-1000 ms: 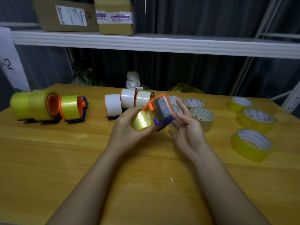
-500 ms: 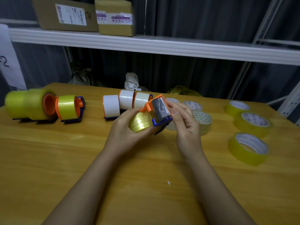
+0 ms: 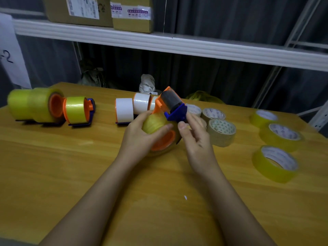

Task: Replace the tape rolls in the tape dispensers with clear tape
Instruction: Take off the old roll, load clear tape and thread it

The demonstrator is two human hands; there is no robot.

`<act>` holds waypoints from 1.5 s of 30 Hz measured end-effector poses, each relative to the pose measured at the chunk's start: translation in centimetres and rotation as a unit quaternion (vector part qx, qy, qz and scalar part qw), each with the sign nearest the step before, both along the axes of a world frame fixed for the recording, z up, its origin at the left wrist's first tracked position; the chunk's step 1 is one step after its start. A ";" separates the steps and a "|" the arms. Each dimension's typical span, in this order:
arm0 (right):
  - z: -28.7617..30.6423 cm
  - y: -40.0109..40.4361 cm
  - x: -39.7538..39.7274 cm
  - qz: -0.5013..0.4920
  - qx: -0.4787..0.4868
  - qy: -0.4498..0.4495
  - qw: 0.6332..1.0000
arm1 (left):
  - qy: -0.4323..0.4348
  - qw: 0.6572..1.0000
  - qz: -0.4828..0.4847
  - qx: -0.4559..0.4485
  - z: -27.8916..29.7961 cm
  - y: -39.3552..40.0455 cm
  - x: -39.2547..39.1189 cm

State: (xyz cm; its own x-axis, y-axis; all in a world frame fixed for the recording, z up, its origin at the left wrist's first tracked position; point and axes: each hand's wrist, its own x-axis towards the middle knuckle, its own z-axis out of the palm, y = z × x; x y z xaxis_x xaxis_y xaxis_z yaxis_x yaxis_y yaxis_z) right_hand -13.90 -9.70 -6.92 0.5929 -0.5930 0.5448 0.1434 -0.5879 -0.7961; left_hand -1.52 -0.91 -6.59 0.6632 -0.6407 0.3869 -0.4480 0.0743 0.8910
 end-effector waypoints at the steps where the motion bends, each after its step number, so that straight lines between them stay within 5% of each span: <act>1: -0.2 -0.1 0.0 -0.003 0.018 0.019 1.000 | 0.010 1.000 0.002 0.005 0.2 0.0 -0.2; 4: -0.9 -0.8 0.2 0.013 0.093 0.066 0.993 | 0.054 0.998 0.001 0.013 0.5 -0.2 0.0; 15: -0.1 0.6 1.8 -0.016 0.061 0.253 0.965 | 0.163 0.977 -0.134 0.042 1.3 1.0 1.1; 20: 0.5 0.3 3.8 -0.001 0.043 0.177 0.983 | 0.204 0.971 -0.121 0.012 2.5 2.9 2.3; 26: 2.9 2.2 8.6 0.131 0.177 0.047 0.974 | 0.136 0.986 -0.073 -0.056 4.1 5.6 4.4; 33: 4.2 4.1 14.7 0.206 0.265 0.085 0.938 | 0.063 0.997 -0.003 -0.055 5.2 7.3 6.8; 38: 4.9 3.5 16.3 0.158 0.192 0.146 0.958 | 0.070 0.995 0.067 -0.033 5.9 8.2 9.8; 40: 4.6 1.8 16.2 0.056 0.050 0.176 0.982 | 0.080 0.993 0.090 -0.007 6.1 8.2 10.9; 42: 4.6 0.1 15.9 0.002 -0.123 0.253 0.960 | 0.090 0.990 0.103 0.014 6.5 7.9 11.7; 45: 4.6 -1.2 16.3 0.001 -0.251 0.368 0.895 | 0.101 0.989 0.105 0.036 6.6 6.7 12.6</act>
